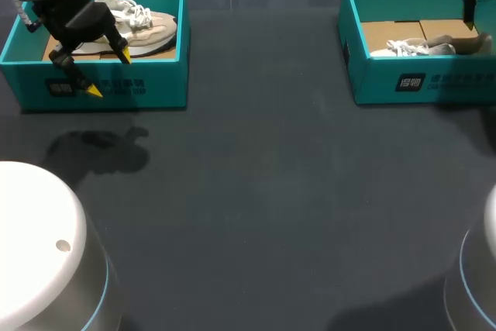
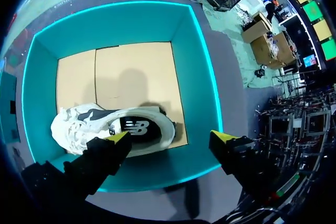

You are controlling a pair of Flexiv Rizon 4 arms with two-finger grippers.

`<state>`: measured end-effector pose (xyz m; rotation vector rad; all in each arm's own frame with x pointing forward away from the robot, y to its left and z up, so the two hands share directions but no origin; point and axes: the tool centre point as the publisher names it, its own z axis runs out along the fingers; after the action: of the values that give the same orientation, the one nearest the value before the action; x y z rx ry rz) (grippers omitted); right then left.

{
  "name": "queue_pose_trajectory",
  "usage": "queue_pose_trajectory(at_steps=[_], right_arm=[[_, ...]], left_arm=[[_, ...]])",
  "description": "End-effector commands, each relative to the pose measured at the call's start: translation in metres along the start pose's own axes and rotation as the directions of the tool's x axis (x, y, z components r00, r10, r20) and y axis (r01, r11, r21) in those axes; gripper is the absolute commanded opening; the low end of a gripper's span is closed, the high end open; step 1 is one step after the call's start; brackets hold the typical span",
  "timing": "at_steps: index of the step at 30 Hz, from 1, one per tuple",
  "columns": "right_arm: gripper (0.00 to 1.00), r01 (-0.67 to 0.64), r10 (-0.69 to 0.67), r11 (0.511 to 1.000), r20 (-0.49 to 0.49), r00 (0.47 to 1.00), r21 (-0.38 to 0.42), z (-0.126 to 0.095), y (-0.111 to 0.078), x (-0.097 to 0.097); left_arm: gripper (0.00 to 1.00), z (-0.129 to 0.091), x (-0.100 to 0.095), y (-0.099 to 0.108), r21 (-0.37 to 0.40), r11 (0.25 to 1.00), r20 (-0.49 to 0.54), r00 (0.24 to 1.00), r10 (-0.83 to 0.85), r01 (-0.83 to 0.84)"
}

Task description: Take the shoe out of the shoebox, open the shoe tongue, remove and reinsert the insole, then place the shoe into the shoebox

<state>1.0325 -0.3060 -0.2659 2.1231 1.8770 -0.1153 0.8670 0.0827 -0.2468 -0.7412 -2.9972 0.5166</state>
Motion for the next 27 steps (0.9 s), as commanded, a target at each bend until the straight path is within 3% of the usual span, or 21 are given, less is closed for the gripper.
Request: queue_pose_trajectory(at_steps=[1, 13, 20, 27], right_arm=[[1.00, 0.005, -0.005, 1.000, -0.008, 1.000, -0.015, -0.038, -0.011, 0.000], [1.00, 0.048, -0.049, 0.999, -0.012, 0.999, -0.025, -0.109, -0.036, 0.020], [1.00, 0.045, -0.045, 0.999, -0.016, 0.999, -0.015, -0.120, -0.047, 0.027], [1.00, 0.045, -0.045, 0.999, -0.016, 0.999, -0.015, -0.120, -0.047, 0.027]], left_arm=[[1.00, 0.000, 0.000, 0.000, -0.002, 1.000, -0.002, 1.000, 0.000, 0.000], [1.00, 0.000, 0.000, 0.000, -0.002, 1.000, -0.002, 1.000, 0.000, 0.000], [1.00, 0.000, 0.000, 0.000, -0.002, 1.000, -0.002, 1.000, 0.000, 0.000], [1.00, -0.004, -0.002, 0.003, 0.008, 1.000, -0.014, 1.000, 0.014, -0.014]])
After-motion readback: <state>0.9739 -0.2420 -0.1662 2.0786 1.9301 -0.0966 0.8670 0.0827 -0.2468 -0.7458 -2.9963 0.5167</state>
